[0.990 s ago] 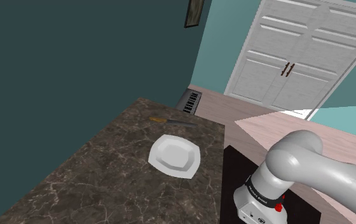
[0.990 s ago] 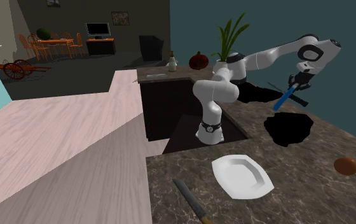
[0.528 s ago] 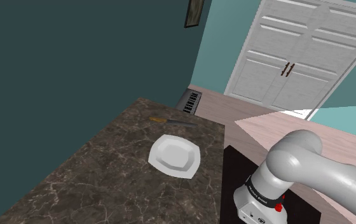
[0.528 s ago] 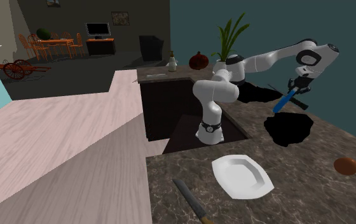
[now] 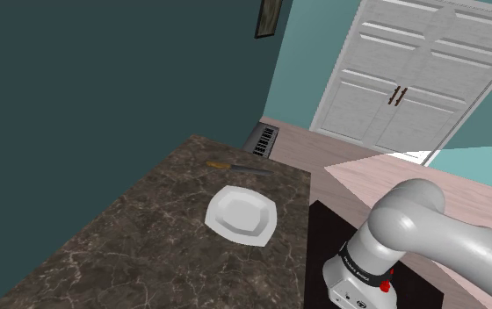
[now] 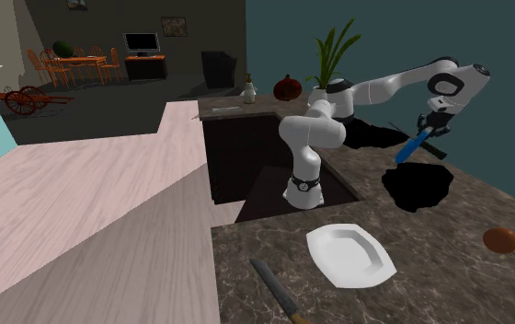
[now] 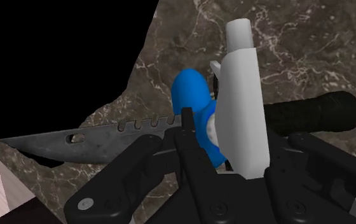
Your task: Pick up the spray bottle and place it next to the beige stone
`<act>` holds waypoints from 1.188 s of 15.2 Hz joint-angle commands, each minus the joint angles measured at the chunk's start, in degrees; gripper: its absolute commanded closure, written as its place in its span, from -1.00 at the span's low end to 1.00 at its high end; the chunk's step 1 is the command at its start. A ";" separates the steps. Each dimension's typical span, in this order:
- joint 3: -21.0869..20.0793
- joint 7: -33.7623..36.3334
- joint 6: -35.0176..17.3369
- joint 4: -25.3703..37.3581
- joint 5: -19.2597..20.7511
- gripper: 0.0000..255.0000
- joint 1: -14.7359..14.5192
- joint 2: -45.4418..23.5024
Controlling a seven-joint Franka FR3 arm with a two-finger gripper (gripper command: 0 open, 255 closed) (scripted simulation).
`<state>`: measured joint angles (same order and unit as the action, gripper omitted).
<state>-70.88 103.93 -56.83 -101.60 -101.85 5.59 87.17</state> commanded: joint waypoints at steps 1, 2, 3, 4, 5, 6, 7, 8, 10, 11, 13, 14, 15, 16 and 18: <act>-1.45 0.01 1.41 0.50 0.41 -1.00 -0.06 0.58; -1.53 0.29 1.23 0.20 0.26 -1.00 -0.60 0.76; -1.75 0.27 1.07 0.56 0.11 -1.00 -0.23 0.80; -1.77 0.38 1.02 0.47 0.05 -1.00 -0.41 0.84; -1.90 0.30 0.93 0.36 -0.03 -1.00 -0.45 0.95; -1.46 0.00 1.36 0.31 0.52 -1.00 -0.27 0.53; -0.59 -0.07 2.19 1.37 1.26 -1.00 0.78 -0.37; 0.25 -0.11 3.02 2.50 1.95 -1.00 1.85 -1.29; 1.64 -0.09 4.45 4.73 3.10 -1.00 3.83 -3.03; 1.63 -0.10 4.44 4.73 3.10 -1.00 3.83 -3.03; 1.63 -0.10 4.44 4.73 3.11 -1.00 3.83 -3.03; 1.63 -0.10 4.44 4.73 3.11 -1.00 3.83 -3.03; 1.63 -0.10 4.44 4.73 3.11 -1.00 3.83 -3.03; 1.63 -0.10 4.44 4.73 3.11 -1.00 3.83 -3.03; 1.63 -0.10 4.44 4.73 3.11 -1.00 3.83 -3.04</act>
